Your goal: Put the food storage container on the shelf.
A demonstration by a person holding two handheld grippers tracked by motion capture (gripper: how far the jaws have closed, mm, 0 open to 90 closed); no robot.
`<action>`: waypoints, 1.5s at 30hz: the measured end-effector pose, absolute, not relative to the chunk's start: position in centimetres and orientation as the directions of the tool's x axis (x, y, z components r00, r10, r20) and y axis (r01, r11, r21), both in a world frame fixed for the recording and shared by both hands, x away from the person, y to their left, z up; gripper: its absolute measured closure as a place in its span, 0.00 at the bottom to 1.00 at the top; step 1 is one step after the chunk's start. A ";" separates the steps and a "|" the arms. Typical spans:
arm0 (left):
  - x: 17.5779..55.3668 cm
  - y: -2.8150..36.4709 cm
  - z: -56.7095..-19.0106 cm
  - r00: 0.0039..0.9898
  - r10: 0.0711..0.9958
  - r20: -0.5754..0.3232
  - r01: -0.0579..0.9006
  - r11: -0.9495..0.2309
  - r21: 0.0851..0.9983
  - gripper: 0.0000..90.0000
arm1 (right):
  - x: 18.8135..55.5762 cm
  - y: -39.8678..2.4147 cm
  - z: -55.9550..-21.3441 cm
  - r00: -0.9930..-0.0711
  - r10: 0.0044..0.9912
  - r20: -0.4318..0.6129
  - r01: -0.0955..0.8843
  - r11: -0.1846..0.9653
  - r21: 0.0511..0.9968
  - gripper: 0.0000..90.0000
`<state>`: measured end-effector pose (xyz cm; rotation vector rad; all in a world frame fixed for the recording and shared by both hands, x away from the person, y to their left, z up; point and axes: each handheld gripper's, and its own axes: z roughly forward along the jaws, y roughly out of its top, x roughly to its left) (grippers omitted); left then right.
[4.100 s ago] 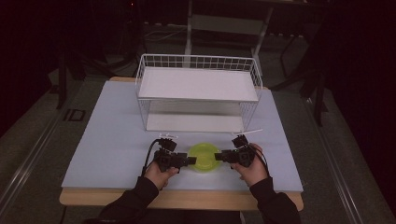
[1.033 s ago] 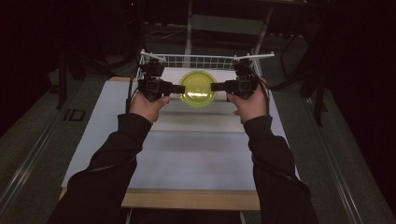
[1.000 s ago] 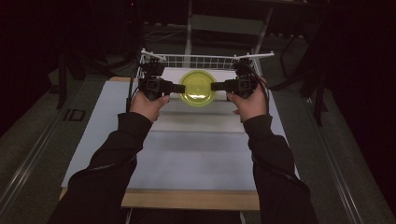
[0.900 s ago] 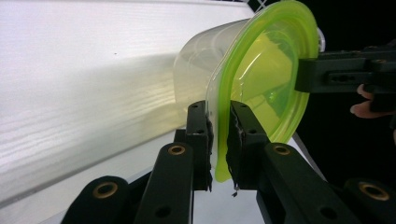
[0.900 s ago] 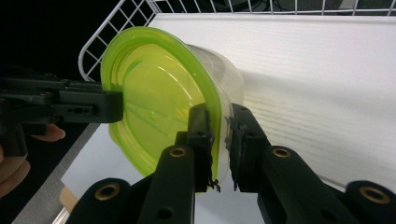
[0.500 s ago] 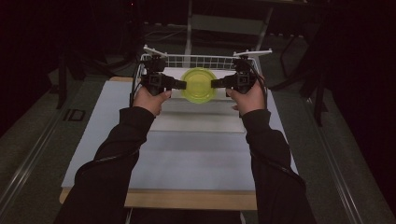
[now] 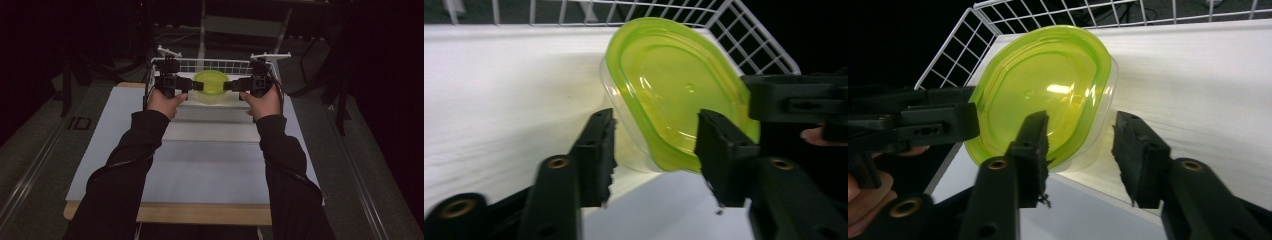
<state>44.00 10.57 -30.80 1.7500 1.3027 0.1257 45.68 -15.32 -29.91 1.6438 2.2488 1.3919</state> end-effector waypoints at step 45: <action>29.8 13.9 -44.7 0.707 0.614 -0.350 0.511 -0.102 0.853 0.02 | 42.8 -11.7 -34.2 -0.553 0.768 0.323 0.659 0.166 0.734 0.95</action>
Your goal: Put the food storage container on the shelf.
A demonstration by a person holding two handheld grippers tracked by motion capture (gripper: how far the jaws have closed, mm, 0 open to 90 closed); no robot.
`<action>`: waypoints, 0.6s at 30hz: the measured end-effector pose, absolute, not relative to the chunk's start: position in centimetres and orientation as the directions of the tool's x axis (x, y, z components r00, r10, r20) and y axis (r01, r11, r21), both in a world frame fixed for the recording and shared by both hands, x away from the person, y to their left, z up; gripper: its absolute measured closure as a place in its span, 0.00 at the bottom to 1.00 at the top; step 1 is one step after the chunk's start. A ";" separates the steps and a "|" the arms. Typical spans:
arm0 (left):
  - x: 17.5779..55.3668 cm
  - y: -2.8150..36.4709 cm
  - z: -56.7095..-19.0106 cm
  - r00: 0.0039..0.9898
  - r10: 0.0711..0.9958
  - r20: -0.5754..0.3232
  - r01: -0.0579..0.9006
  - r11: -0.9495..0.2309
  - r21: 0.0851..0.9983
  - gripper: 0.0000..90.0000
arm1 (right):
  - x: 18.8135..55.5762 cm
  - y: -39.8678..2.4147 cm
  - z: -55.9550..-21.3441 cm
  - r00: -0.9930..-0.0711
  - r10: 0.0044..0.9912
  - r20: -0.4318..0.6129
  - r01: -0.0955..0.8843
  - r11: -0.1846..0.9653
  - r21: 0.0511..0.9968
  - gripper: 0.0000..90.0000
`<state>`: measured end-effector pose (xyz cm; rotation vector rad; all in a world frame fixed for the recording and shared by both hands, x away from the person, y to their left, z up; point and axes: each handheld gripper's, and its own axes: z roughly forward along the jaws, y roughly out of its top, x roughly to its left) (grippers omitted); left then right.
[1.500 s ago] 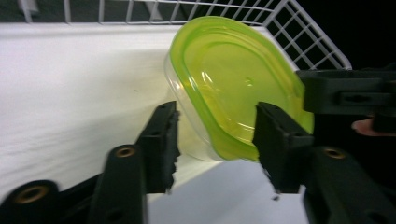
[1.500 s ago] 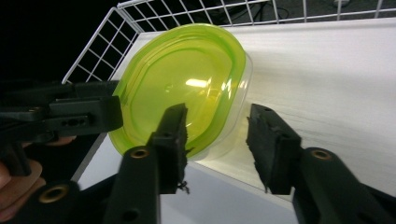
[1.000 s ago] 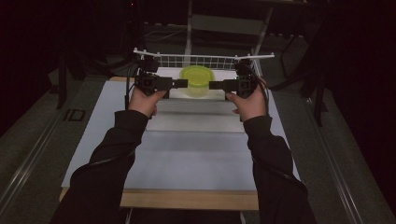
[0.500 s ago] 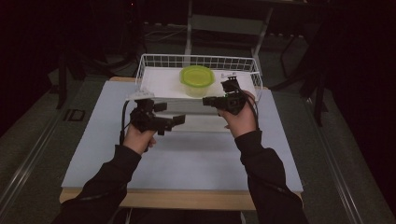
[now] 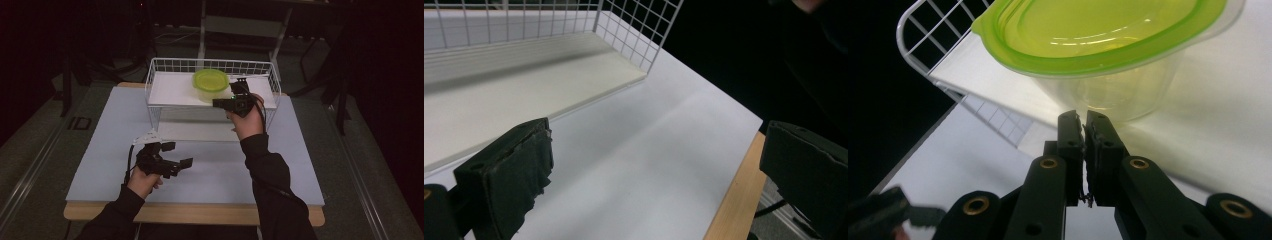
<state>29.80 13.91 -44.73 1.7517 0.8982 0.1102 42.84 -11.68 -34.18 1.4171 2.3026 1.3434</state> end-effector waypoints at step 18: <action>29.6 14.5 -45.2 0.712 0.618 -0.332 0.497 -0.110 0.861 0.02 | 42.6 -11.3 -34.4 -0.586 0.738 0.335 0.643 0.172 0.746 0.77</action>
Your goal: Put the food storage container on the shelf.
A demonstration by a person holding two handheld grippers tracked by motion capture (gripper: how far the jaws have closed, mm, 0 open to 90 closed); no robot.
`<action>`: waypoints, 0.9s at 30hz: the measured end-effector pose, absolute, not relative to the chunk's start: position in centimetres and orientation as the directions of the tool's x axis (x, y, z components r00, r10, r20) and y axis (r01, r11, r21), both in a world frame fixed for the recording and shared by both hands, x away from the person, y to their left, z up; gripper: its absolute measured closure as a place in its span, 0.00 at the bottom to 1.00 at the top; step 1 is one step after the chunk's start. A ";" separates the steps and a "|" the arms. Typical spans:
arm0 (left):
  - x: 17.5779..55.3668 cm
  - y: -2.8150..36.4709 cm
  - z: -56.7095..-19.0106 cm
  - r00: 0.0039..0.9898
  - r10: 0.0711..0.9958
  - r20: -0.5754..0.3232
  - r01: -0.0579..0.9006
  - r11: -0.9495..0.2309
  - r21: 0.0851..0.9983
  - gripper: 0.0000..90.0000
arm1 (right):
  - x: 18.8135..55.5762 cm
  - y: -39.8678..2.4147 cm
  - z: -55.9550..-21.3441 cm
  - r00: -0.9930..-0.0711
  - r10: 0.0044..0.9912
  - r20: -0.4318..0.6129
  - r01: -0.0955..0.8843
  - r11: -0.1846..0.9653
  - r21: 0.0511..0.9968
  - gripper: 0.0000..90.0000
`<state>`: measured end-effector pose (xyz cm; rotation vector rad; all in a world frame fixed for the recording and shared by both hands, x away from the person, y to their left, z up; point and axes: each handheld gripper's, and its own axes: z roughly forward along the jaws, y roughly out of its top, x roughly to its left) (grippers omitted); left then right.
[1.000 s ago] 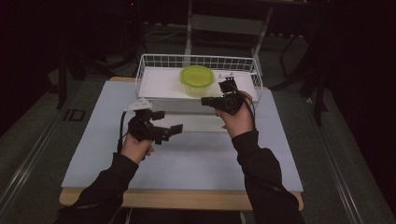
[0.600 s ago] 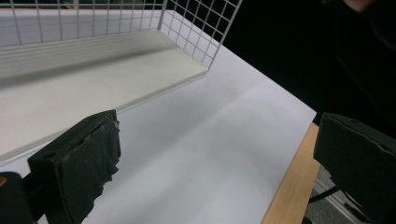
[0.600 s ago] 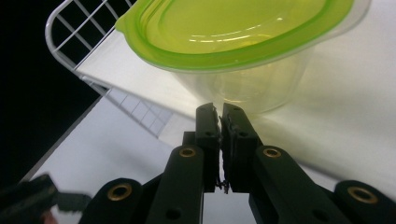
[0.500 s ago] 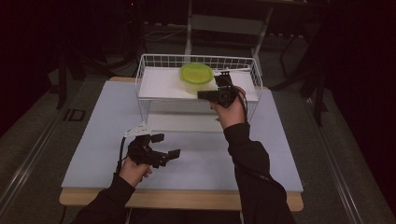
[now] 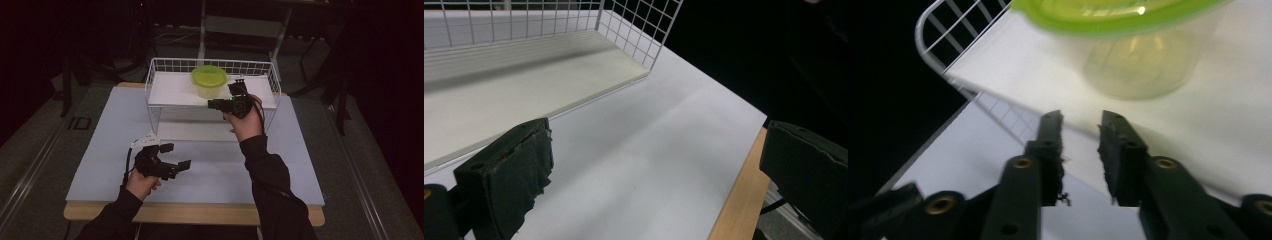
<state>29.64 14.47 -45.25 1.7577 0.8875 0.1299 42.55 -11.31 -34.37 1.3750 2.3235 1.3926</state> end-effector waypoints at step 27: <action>27.4 15.0 -44.7 0.778 0.565 -0.275 0.446 -0.188 0.875 0.02 | 32.7 -14.3 -40.2 -0.776 0.610 0.159 0.449 0.357 0.819 0.23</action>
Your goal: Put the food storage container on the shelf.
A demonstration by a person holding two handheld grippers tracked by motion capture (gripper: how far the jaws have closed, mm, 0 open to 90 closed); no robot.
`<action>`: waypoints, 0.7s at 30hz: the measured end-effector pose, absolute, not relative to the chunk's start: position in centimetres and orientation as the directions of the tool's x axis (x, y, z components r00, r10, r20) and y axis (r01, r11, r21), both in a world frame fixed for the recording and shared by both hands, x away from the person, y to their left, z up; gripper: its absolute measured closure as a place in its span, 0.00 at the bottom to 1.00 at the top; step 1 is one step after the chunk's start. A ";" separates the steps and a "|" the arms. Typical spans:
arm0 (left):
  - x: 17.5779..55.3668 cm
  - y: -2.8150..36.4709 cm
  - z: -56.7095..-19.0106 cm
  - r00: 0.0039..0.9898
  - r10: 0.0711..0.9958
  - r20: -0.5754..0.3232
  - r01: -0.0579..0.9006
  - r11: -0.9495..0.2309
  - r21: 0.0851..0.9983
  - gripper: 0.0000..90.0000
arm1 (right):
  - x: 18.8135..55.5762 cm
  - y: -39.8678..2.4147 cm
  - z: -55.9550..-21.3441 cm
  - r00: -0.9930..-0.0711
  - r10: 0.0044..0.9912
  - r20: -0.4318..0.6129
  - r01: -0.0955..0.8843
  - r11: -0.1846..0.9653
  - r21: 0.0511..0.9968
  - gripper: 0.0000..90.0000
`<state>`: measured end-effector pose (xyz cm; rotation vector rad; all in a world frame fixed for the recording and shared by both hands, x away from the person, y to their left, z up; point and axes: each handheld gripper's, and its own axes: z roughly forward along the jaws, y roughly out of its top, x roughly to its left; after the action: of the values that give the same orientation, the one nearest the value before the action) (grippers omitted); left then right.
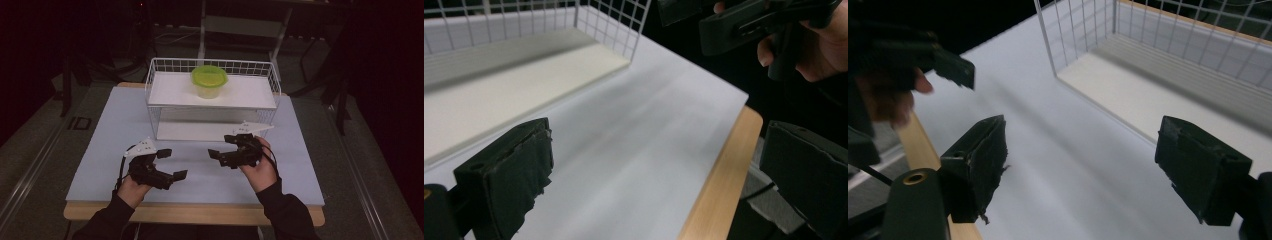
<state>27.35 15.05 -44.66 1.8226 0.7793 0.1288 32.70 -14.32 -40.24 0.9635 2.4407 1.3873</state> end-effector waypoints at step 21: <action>25.1 16.4 -47.5 0.795 0.562 -0.229 0.441 -0.274 0.855 0.02 | 28.4 -20.1 -46.0 -0.775 0.608 0.175 0.455 0.342 0.822 0.22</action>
<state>25.13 16.38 -47.45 1.9140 0.7575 0.1420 28.44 -20.07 -45.95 0.9740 2.4365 1.4109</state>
